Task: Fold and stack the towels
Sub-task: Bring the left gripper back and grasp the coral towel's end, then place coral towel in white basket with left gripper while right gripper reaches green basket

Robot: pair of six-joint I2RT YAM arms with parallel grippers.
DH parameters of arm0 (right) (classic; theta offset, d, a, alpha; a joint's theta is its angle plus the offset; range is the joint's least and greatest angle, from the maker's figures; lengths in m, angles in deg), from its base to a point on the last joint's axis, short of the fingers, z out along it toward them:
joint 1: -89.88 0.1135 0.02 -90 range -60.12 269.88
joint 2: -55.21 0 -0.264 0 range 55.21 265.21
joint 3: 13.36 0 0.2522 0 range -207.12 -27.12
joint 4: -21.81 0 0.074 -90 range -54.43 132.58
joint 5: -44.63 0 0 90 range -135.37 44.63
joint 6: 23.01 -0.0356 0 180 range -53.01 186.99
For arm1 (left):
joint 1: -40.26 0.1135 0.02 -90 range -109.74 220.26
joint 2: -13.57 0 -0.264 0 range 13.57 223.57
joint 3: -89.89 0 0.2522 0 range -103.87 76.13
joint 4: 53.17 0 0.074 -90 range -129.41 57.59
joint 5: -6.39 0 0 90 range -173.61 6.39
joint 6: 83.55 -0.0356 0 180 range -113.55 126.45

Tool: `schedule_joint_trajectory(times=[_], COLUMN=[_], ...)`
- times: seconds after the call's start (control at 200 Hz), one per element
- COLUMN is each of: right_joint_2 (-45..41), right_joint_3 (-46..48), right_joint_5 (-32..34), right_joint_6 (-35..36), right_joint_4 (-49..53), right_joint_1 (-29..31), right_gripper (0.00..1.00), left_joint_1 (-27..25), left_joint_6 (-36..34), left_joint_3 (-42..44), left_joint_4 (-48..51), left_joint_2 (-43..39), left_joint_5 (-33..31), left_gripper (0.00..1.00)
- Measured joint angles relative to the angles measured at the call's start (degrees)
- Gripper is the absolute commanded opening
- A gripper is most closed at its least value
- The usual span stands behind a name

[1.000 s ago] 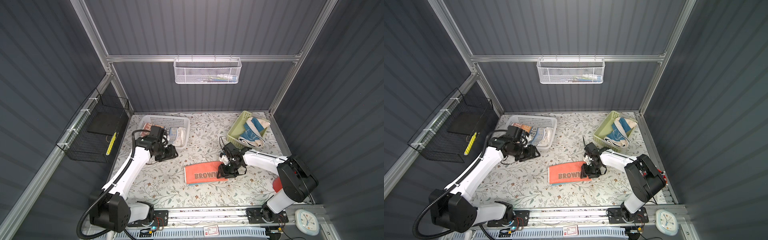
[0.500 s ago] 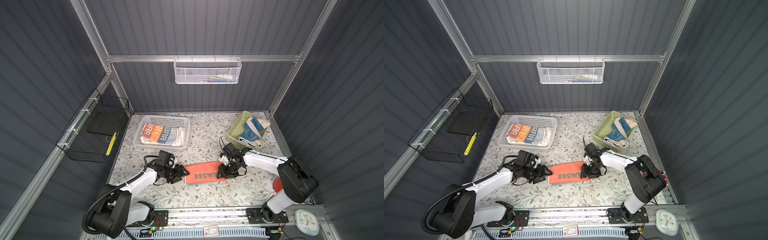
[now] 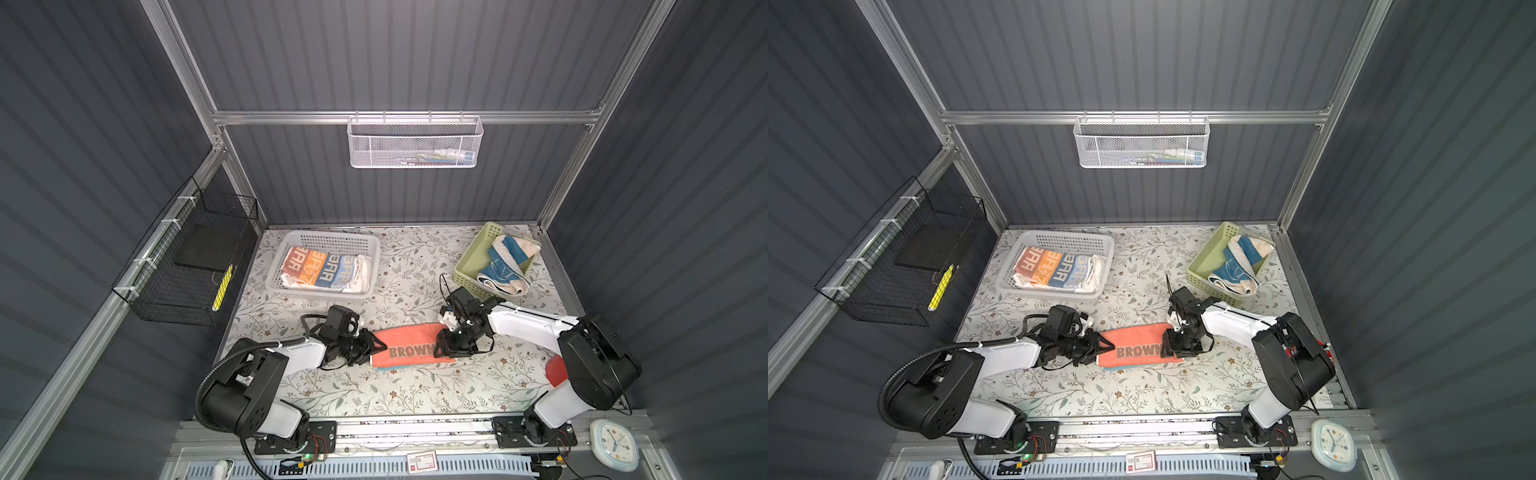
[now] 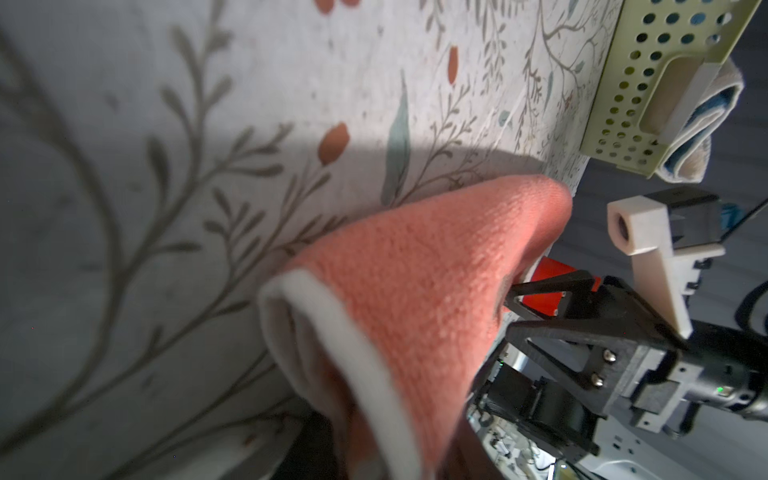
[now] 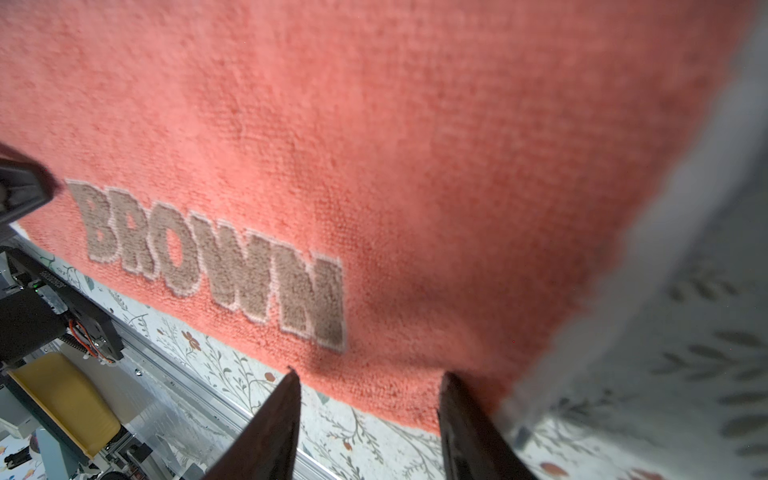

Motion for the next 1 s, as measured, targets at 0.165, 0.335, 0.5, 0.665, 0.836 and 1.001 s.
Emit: schedule_joint_trajectory(times=[0.165,0.335,0.5,0.665,0.836,1.001], right_joint_2=[-3.4,-10.5,-13.7,-15.8,-15.1,-9.7], right_joint_3=[0.4,-0.5,-4.4,-10.0,-14.9,-20.6], right_joint_5=[1.2,3.4,5.6,6.5,7.0,6.9], right_joint_6=[-0.1,0.4,1.4,2.9,4.6,6.0], right_joint_4=[0.3,1.2,3.7,6.5,8.8,11.3], right_joint_1=[0.1,-0.4,-2.5,-6.4,-10.1,-11.2], right_gripper=[0.62,0.63,0.64,0.65,0.65,0.65], left_joint_1=[-0.1,-0.2,-0.2,0.4,4.9,12.7], left_joint_6=[-3.7,-15.5,-29.6,-39.8,-47.8,-53.4], left_joint_3=[-6.3,-27.0,-51.8,-72.2,-91.7,-102.2], left_joint_4=[8.1,27.1,44.8,60.3,74.8,82.8], left_joint_2=[0.6,1.5,6.7,13.4,23.1,31.0], left_joint_5=[-1.3,-4.2,-7.9,-11.5,-12.1,-13.5], left_gripper=[0.00,0.00,0.00,0.00,0.00,0.00])
